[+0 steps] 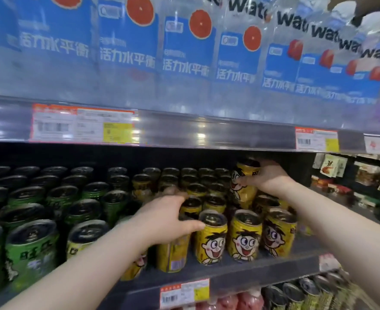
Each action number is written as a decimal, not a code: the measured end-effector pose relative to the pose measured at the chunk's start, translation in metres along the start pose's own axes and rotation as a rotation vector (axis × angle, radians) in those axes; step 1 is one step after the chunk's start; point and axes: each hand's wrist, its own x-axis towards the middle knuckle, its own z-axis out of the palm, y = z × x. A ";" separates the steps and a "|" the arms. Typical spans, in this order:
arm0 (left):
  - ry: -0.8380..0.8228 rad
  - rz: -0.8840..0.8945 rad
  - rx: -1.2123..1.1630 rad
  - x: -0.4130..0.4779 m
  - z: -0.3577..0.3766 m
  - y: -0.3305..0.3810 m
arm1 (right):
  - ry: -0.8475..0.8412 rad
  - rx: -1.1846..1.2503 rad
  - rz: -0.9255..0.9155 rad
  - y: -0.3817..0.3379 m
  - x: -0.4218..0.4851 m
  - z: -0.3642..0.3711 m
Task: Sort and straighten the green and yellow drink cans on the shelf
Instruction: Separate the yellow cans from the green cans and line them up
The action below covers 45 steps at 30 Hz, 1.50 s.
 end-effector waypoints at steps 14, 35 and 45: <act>-0.219 -0.014 0.219 0.033 0.038 0.054 | 0.010 0.085 -0.126 0.099 0.090 -0.002; 0.049 -0.020 0.013 0.025 0.033 0.051 | -0.336 -0.069 -0.263 0.046 0.081 0.016; 0.210 -0.279 0.190 -0.044 -0.007 -0.052 | -0.690 -0.090 -0.715 -0.102 0.006 0.097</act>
